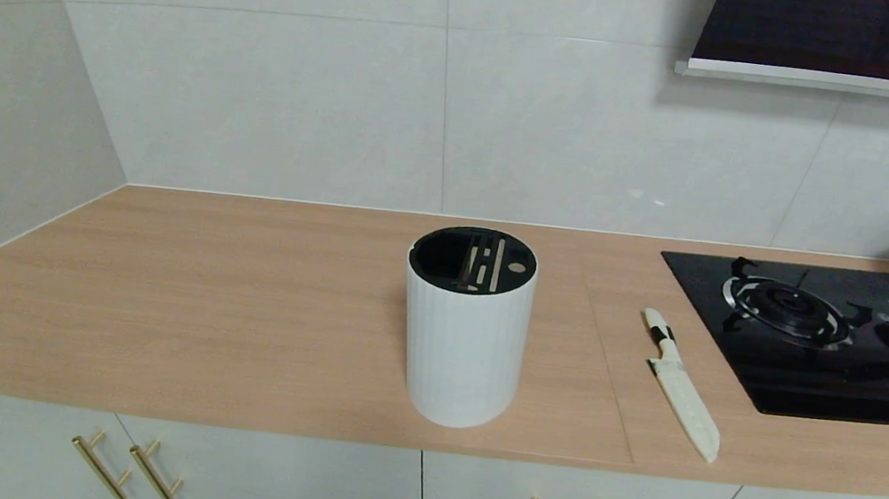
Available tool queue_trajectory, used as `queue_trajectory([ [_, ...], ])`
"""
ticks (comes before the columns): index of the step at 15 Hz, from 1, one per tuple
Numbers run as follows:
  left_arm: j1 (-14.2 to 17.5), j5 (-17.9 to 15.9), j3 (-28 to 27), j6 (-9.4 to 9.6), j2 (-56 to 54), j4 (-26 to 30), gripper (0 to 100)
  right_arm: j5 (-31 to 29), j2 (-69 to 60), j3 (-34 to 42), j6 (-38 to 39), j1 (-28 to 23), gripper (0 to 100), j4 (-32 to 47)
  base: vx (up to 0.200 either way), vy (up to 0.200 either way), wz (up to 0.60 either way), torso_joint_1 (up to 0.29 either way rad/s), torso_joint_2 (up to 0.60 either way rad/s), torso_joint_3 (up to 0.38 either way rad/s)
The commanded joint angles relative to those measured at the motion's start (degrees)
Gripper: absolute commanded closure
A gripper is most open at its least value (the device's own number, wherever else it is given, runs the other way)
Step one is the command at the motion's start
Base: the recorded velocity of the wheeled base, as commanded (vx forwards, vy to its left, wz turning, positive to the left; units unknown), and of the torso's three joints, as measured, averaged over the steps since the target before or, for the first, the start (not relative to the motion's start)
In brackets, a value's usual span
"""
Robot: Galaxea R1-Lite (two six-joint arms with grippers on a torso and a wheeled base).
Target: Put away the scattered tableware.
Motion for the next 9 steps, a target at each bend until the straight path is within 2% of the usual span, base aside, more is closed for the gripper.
queue_trajectory([
  [1,0.0,0.0,0.0,-0.01,0.0,0.0,0,0.0,0.1,0.0,0.0,0.0,0,0.0,0.0,0.0,0.0,0.256,-0.56,-0.31],
  [6,0.0,0.0,0.0,-0.01,0.0,0.0,0,0.0,0.1,0.1,0.0,0.0,0,0.0,0.0,0.0,0.0,0.265,-0.59,-0.329],
  [9,0.0,0.0,0.0,-0.01,0.0,0.0,0,0.0,0.1,0.1,0.0,0.0,0,0.0,0.0,0.0,0.0,0.211,-0.45,-0.243],
])
